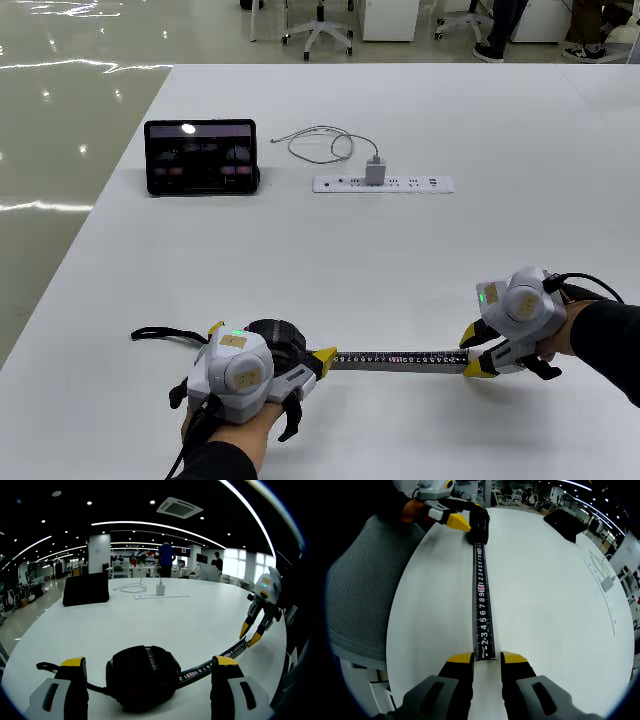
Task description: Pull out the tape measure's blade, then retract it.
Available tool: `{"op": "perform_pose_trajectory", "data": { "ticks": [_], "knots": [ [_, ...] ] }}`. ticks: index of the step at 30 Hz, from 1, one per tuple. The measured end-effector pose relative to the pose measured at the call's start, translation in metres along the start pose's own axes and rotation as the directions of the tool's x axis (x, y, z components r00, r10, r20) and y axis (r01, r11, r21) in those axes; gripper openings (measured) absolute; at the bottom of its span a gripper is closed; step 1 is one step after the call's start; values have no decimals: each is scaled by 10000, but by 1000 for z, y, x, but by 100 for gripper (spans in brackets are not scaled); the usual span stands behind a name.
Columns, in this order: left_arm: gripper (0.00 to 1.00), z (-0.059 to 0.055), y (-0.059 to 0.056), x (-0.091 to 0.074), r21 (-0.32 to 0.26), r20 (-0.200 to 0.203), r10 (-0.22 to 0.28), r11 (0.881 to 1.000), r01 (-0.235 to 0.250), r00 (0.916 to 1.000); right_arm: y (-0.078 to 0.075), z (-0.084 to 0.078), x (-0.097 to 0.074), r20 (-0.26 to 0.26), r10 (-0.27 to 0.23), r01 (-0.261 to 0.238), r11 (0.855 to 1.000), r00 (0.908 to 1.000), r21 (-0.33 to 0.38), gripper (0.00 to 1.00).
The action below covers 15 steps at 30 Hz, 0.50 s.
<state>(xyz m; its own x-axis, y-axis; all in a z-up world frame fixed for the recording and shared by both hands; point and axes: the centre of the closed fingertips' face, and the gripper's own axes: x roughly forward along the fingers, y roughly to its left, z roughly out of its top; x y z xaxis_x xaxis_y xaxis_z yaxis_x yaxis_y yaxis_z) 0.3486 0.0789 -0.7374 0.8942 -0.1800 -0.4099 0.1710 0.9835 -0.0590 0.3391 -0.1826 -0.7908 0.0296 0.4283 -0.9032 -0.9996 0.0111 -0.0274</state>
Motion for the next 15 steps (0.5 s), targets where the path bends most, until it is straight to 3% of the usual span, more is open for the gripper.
{"op": "perform_pose_trajectory", "data": {
  "ticks": [10,15],
  "knots": [
    [98,2,0,3,-309,-27,98,9995,-99,9999,2,-2,3,-136,166,-164,9997,9998,152,12],
    [96,0,4,6,-663,-153,292,9973,-301,9995,3,-1,4,-510,82,-71,9997,9987,220,12]
  ]
}}
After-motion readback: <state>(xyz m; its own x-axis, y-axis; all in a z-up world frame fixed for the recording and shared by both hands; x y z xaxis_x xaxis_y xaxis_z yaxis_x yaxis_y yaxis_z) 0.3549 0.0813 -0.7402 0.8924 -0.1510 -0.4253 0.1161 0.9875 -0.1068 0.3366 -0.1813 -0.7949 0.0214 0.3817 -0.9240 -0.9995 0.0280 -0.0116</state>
